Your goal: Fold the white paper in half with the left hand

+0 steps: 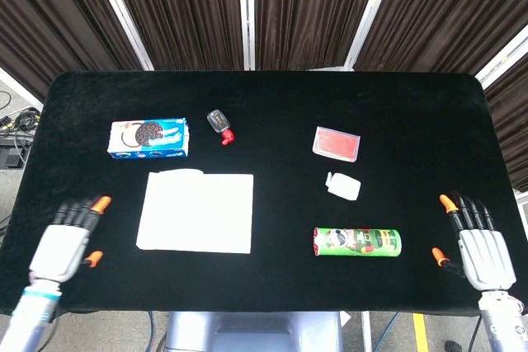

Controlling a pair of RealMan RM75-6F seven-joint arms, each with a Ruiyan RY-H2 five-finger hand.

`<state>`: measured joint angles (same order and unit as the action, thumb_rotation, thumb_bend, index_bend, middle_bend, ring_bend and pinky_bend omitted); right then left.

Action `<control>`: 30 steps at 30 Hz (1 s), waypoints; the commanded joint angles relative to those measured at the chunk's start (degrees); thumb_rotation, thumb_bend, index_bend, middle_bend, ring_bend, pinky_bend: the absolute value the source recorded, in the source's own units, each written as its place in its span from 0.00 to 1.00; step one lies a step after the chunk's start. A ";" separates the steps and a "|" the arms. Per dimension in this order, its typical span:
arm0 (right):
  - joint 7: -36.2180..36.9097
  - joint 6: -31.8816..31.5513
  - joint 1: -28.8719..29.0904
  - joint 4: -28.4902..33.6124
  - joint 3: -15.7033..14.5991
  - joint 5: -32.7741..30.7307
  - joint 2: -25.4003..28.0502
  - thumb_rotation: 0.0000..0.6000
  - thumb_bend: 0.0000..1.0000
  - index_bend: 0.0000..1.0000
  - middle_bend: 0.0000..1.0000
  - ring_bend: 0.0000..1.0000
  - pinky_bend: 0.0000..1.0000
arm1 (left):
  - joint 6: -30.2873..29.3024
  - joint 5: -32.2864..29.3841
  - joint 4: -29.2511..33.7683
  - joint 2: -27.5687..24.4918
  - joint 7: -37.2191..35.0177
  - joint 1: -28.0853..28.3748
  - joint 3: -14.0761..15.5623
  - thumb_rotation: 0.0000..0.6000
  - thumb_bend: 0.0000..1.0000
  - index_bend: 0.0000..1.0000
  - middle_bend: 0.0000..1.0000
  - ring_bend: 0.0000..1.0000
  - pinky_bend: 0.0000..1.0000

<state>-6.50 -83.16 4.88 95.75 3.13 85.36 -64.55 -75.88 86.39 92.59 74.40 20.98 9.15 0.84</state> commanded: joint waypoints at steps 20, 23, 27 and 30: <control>3.25 -0.83 -0.18 0.68 -0.06 1.17 0.87 1.00 0.14 0.02 0.00 0.00 0.00 | 7.59 -3.16 -10.13 16.44 8.98 5.34 -0.42 1.00 0.30 0.00 0.00 0.00 0.00; 3.34 -0.91 -0.20 0.70 -0.16 1.41 0.89 1.00 0.14 0.02 0.00 0.00 0.00 | 8.09 -3.70 -10.94 17.47 9.53 5.69 -0.41 1.00 0.30 0.00 0.00 0.00 0.00; 3.64 -0.89 -0.21 0.86 -0.20 1.46 0.94 1.00 0.14 0.02 0.00 0.00 0.00 | 7.65 -3.47 -12.56 18.71 10.54 6.02 -0.36 1.00 0.33 0.00 0.00 0.00 0.00; 3.87 -0.97 -0.25 1.01 -0.23 1.56 1.04 1.00 0.14 0.02 0.00 0.00 0.00 | 7.18 -3.30 -14.05 19.62 10.93 6.23 -0.49 1.00 0.36 0.00 0.00 0.00 0.00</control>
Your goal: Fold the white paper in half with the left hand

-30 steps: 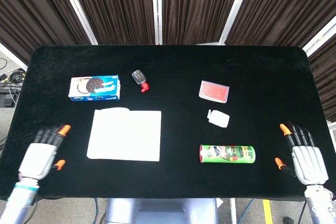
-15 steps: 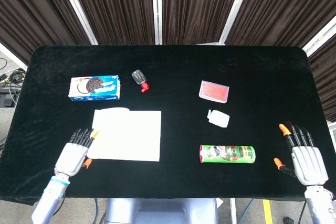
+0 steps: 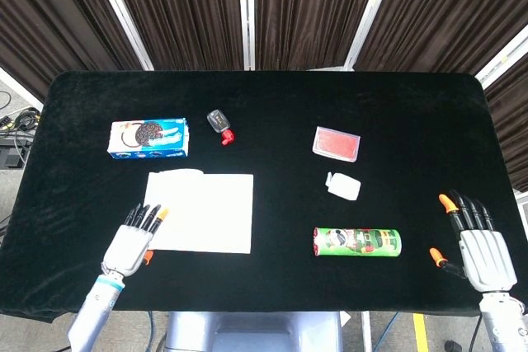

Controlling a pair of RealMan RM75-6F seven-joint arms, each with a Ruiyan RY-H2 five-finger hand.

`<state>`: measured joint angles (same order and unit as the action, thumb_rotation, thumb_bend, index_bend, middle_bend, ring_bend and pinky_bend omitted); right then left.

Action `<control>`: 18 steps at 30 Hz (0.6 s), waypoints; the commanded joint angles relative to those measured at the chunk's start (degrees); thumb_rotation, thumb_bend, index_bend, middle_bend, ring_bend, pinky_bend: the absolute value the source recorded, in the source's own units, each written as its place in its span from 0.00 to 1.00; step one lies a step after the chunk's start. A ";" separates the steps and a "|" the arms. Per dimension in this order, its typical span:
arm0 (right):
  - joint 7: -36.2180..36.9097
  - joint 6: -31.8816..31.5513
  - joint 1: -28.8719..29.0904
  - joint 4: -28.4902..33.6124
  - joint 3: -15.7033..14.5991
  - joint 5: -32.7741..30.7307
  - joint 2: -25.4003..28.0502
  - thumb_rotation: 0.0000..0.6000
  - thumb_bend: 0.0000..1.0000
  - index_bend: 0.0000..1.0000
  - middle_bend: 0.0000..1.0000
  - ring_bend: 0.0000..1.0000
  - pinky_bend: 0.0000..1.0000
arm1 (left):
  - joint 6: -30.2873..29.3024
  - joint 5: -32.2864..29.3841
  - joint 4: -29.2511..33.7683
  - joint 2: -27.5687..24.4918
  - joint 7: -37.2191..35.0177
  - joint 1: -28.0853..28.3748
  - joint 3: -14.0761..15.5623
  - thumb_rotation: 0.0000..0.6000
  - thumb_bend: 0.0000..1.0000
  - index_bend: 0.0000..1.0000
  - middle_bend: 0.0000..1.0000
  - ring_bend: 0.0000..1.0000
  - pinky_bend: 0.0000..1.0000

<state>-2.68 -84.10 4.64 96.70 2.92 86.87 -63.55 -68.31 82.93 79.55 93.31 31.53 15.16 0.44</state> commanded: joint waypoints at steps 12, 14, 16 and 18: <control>0.27 0.22 0.05 0.24 -0.17 0.14 0.10 1.00 0.14 0.02 0.00 0.00 0.00 | -2.92 1.75 -3.09 2.20 -0.10 0.69 -0.26 1.00 0.59 0.00 0.00 0.00 0.00; 0.25 0.18 0.03 0.30 -0.20 0.24 0.11 1.00 0.14 0.02 0.00 0.00 0.00 | -3.70 2.62 -2.66 2.05 -0.35 0.78 -0.15 1.00 0.60 0.00 0.00 0.00 0.00; 0.26 0.18 0.03 0.34 -0.21 0.23 0.12 1.00 0.14 0.02 0.00 0.00 0.00 | -5.10 4.08 -1.91 1.72 -0.16 0.97 -0.16 1.00 0.60 0.00 0.00 0.00 0.00; 0.28 0.11 0.01 0.39 -0.18 0.22 0.17 1.00 0.14 0.02 0.00 0.00 0.00 | -6.68 5.63 -0.46 1.19 0.06 1.21 -0.36 1.00 0.59 0.00 0.00 0.00 0.00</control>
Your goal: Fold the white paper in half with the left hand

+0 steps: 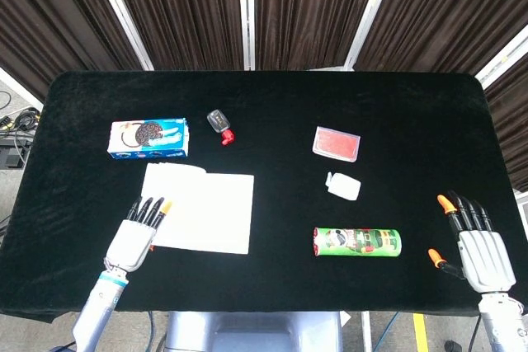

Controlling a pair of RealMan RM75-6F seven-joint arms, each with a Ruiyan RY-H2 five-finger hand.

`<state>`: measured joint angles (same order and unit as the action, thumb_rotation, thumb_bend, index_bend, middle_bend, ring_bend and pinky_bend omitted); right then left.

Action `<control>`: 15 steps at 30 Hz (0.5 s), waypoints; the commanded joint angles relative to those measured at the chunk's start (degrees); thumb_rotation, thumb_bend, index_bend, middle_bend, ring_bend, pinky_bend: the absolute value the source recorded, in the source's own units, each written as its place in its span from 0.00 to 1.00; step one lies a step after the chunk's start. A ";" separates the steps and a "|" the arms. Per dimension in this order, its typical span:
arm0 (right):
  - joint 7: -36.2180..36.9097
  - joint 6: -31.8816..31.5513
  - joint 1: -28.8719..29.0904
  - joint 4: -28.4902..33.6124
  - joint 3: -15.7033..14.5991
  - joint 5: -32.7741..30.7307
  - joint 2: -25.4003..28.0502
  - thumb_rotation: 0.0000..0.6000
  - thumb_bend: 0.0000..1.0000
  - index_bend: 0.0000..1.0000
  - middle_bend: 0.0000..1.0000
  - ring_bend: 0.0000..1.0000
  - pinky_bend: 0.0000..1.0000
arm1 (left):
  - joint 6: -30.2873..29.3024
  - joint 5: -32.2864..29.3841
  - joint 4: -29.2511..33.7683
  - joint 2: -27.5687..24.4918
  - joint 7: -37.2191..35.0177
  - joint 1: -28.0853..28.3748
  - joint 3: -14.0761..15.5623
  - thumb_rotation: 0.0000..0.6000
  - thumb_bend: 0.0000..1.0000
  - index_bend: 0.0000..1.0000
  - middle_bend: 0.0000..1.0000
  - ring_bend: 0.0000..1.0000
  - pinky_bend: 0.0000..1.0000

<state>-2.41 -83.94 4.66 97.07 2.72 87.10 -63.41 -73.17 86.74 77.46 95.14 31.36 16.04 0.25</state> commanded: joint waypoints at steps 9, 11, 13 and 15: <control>0.25 -0.91 -0.26 0.59 0.25 0.24 0.44 1.00 0.14 0.02 0.00 0.00 0.00 | -3.08 3.88 6.79 -1.97 3.68 3.28 -3.67 1.00 0.58 0.00 0.00 0.00 0.00; 0.45 -1.25 -0.34 0.77 0.37 0.36 0.68 1.00 0.14 0.02 0.00 0.00 0.00 | -2.50 3.39 7.41 -1.90 4.30 4.31 -5.01 1.00 0.57 0.00 0.00 0.00 0.00; 0.65 -1.56 -0.43 0.86 0.52 0.35 0.86 1.00 0.14 0.02 0.00 0.00 0.00 | -2.11 2.89 7.63 -1.66 5.04 5.11 -6.09 1.00 0.52 0.00 0.00 0.00 0.00; 0.93 -1.59 -0.48 0.96 0.57 0.22 1.06 1.00 0.14 0.02 0.00 0.00 0.00 | -1.44 2.11 7.72 -1.23 6.01 5.99 -7.10 1.00 0.46 0.00 0.00 0.00 0.00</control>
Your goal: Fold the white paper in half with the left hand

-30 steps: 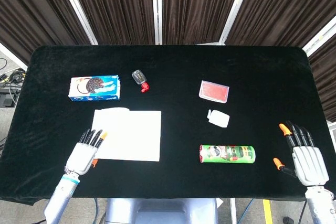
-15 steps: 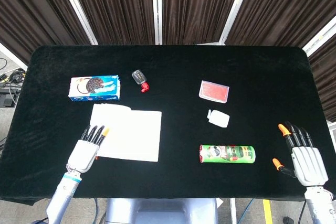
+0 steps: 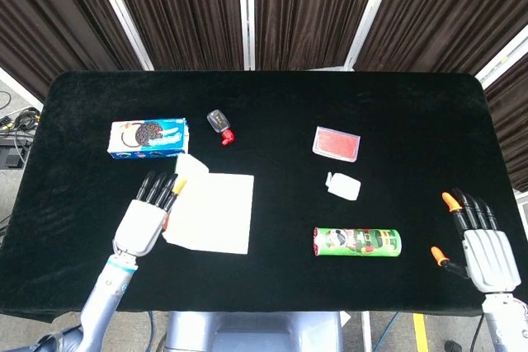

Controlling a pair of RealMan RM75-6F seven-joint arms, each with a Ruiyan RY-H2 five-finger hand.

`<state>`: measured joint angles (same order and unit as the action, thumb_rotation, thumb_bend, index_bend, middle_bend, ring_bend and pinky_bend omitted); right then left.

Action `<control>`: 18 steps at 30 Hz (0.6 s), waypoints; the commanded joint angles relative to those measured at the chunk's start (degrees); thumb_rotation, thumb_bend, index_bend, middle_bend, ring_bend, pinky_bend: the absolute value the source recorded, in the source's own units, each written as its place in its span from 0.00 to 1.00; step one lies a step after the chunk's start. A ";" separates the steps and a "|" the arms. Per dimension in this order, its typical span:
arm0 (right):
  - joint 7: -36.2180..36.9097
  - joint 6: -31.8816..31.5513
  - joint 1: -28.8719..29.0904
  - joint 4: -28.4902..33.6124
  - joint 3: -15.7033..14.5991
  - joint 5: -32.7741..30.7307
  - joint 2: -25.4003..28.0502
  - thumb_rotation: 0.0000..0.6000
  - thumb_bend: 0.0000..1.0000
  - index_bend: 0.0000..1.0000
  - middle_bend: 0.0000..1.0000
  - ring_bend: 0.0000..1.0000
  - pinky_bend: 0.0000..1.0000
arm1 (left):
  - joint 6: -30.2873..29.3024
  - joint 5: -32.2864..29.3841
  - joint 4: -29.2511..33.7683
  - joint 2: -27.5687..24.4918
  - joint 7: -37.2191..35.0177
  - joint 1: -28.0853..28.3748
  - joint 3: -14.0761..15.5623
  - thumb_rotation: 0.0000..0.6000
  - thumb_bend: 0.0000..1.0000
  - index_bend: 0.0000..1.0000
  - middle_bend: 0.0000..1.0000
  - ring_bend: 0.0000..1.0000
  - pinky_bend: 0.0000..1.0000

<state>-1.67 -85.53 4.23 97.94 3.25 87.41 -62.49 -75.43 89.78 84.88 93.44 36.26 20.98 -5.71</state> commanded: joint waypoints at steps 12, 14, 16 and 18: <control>0.80 0.11 -0.06 0.46 0.12 -0.23 0.63 1.00 0.14 0.02 0.00 0.00 0.00 | 2.34 -4.02 -1.16 3.45 2.86 3.43 -2.52 1.00 0.41 0.00 0.00 0.00 0.00; 0.92 0.28 -0.05 0.53 0.12 -0.39 0.72 1.00 0.14 0.02 0.00 0.00 0.00 | 2.19 -4.04 -1.16 3.26 3.15 3.34 -2.16 1.00 0.41 0.00 0.00 0.00 0.00; 0.96 0.25 -0.05 0.60 0.15 -0.40 0.82 1.00 0.14 0.02 0.00 0.00 0.00 | 1.91 -4.31 -0.73 2.64 3.50 2.93 -1.62 1.00 0.41 0.00 0.00 0.00 0.00; 1.02 0.05 -0.11 0.62 0.21 -0.32 0.92 1.00 0.14 0.02 0.00 0.00 0.00 | 1.51 -4.72 0.42 1.31 4.08 2.18 -0.90 1.00 0.40 0.00 0.00 0.00 0.00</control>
<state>-0.67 -85.48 4.13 98.55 3.45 87.08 -61.59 -73.63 85.36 84.61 95.50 39.93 23.66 -7.09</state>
